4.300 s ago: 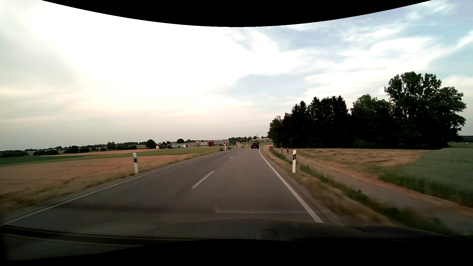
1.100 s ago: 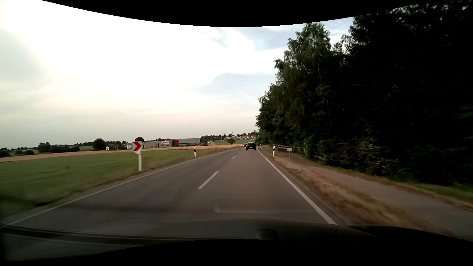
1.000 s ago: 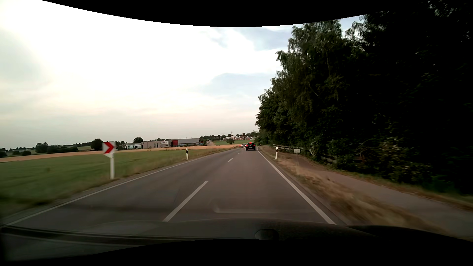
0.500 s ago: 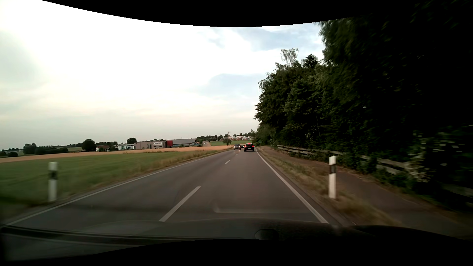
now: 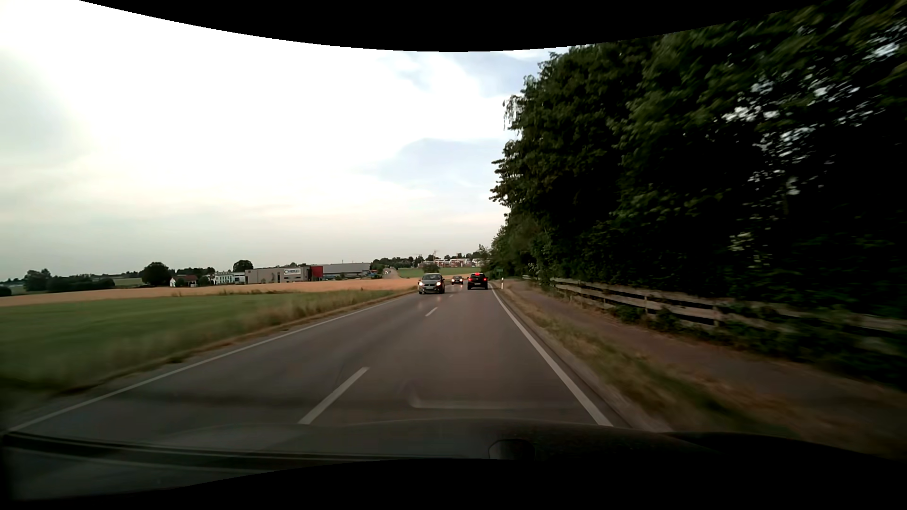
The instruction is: Follow the waypoints while adhering to traffic rules and regulations
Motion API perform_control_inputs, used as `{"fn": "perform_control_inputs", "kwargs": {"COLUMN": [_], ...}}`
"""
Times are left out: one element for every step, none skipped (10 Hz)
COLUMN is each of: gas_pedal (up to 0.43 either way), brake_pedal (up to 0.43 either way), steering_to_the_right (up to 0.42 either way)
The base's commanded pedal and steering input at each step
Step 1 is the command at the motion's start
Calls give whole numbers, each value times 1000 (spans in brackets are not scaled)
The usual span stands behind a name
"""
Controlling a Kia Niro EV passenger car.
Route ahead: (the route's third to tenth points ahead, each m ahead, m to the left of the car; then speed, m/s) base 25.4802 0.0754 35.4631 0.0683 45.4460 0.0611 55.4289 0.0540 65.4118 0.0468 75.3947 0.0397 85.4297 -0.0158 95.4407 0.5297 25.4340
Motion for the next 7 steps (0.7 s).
{"fn": "perform_control_inputs", "kwargs": {"gas_pedal": [0,0,0,0,0,0,0], "brake_pedal": [24,49,79,98,110,128,128], "steering_to_the_right": [0,0,1,2,3,2,2]}}
